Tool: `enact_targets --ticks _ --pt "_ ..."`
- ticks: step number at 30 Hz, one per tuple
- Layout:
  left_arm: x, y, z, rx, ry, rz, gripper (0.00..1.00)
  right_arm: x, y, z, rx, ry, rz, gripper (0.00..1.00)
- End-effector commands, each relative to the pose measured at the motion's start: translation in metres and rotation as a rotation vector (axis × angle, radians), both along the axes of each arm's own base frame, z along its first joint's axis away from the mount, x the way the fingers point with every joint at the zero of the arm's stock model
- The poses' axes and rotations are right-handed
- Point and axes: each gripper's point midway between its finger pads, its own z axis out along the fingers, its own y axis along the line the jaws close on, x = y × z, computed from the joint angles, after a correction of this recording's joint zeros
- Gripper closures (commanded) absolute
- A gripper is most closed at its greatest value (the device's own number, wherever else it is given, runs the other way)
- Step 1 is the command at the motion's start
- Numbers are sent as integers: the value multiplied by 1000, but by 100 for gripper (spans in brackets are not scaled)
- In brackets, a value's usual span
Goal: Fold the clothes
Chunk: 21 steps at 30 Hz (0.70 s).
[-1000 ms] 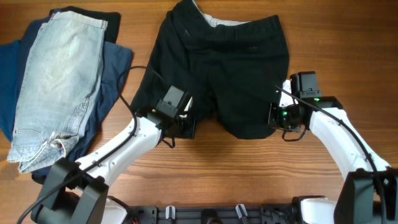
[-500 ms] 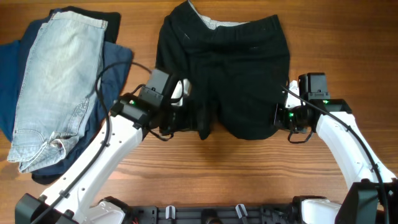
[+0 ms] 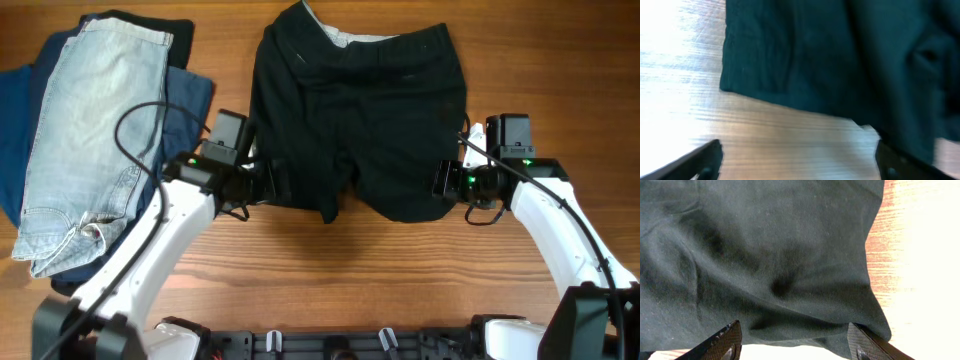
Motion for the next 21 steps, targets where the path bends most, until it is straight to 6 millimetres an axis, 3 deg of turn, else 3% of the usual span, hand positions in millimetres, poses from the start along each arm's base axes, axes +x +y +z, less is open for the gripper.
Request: enact_targets --ticks 1,7,12,13,14,16,17,21 --pt "-2 15 -46 91 49 13 9 7 5 4 25 -30 42 32" --pt "16 33 -71 214 23 48 10 7 5 4 24 -33 44 32" --pt "31 38 -69 251 -41 70 13 8 5 5 23 -38 46 32" --pt "34 37 -68 249 -55 73 19 9 5 5 23 -39 46 32" --pt "42 35 -65 235 -90 77 60 9 5 5 23 -43 46 32" --pt "44 34 -65 232 -96 78 86 10 5 5 23 -44 46 32" --pt "43 34 -65 233 -93 78 95 10 5 5 23 -45 46 32" --pt "35 45 -68 260 -55 92 96 10 5 5 23 -46 45 32"
